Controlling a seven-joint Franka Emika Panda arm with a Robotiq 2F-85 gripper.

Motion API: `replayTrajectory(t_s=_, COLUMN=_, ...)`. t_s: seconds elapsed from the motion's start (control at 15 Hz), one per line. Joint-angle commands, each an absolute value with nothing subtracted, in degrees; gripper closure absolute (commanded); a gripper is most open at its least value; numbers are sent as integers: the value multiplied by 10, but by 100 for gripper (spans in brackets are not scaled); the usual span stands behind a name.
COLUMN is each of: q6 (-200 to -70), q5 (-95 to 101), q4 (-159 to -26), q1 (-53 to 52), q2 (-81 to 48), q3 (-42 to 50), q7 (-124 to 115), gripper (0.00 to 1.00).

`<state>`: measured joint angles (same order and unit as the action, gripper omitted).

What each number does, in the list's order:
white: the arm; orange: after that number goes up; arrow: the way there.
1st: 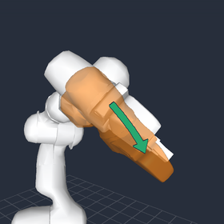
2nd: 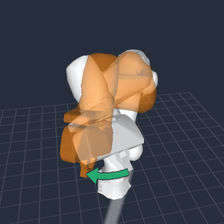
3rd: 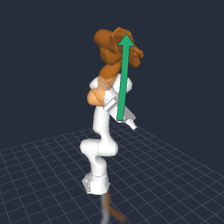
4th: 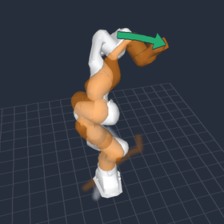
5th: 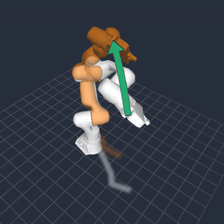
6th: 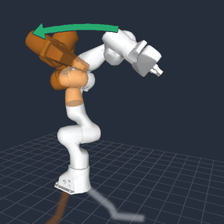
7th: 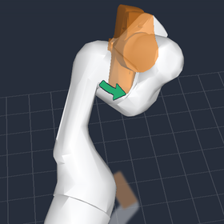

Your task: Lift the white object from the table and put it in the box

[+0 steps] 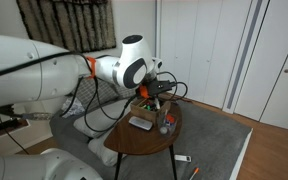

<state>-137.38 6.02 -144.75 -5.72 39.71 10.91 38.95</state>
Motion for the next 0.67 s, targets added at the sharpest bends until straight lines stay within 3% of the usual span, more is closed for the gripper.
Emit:
replayTrajectory(t_s=0.0, q6=-1391, q5=52, q4=-1363, q1=-68, q2=311, q3=101, q7=373, gripper=96)
replayTrajectory(t_s=0.6, q6=-1360, q5=36, q4=-1200, q1=-86, q2=144, q3=64, q7=385, gripper=96)
